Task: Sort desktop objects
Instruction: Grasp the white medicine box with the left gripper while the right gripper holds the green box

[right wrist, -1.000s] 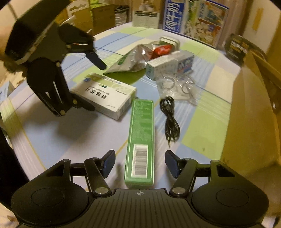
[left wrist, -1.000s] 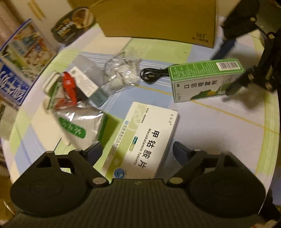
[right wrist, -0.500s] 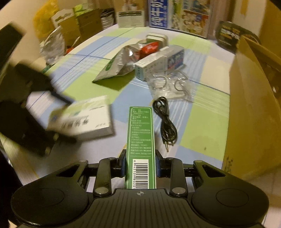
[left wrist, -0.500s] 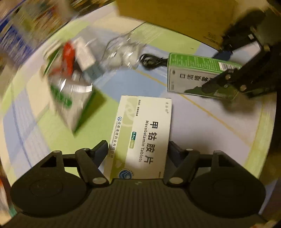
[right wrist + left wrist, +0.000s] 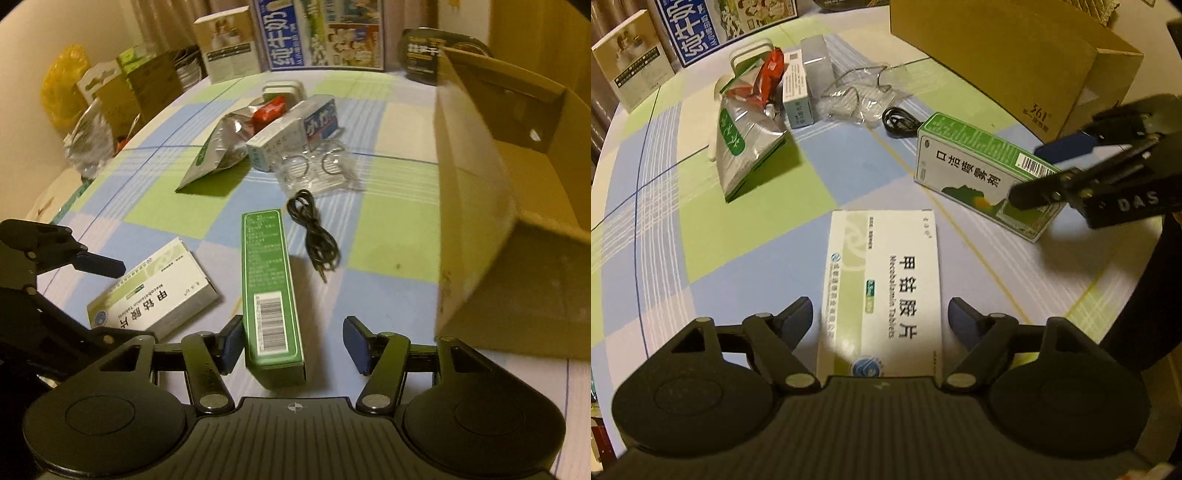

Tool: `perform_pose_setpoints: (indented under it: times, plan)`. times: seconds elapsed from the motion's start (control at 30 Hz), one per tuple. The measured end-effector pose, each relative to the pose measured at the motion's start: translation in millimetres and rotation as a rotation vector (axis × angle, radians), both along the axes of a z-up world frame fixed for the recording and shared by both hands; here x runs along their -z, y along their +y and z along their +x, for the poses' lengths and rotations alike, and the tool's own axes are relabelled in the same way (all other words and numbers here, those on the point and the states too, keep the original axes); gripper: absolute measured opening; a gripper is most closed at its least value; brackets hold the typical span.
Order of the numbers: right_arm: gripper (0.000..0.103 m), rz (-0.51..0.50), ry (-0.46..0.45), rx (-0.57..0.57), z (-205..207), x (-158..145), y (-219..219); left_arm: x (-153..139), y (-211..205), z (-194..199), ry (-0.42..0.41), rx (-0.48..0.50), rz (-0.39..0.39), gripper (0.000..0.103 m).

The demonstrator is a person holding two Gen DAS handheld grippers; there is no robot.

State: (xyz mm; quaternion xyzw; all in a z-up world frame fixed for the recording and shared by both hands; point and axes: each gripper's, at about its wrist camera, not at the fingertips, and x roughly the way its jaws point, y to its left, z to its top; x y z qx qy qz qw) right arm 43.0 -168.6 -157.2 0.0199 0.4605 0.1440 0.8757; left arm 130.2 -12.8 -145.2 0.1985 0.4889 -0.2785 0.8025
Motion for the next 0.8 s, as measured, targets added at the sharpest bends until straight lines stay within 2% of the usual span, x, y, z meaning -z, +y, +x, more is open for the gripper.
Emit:
perform_pose_setpoints:
  times: [0.17,0.2,0.23,0.3,0.4,0.67,0.8]
  plan:
    - [0.055,0.08,0.01,0.027,-2,3,-11,8,-7,-1,-0.038,0.007,-0.001,0.076]
    - [0.055,0.095,0.014,0.034,-1,4,-13,10,-9,-2,-0.037,0.006,0.002,0.074]
    - [0.054,0.109,0.018,0.044,0,5,-14,13,-9,-2,-0.038,0.002,0.008,0.067]
    - [0.046,0.125,0.013,0.078,1,5,-19,15,-9,-4,-0.034,-0.004,-0.003,0.067]
    - [0.043,0.129,0.012,0.096,2,5,-22,15,-6,-7,-0.03,-0.02,-0.024,0.067]
    - [0.043,0.088,-0.007,-0.033,9,6,-2,18,-5,-11,-0.046,-0.038,-0.037,0.067]
    - [0.043,0.012,-0.023,-0.105,14,12,15,21,-3,-7,-0.029,-0.066,-0.057,0.068]
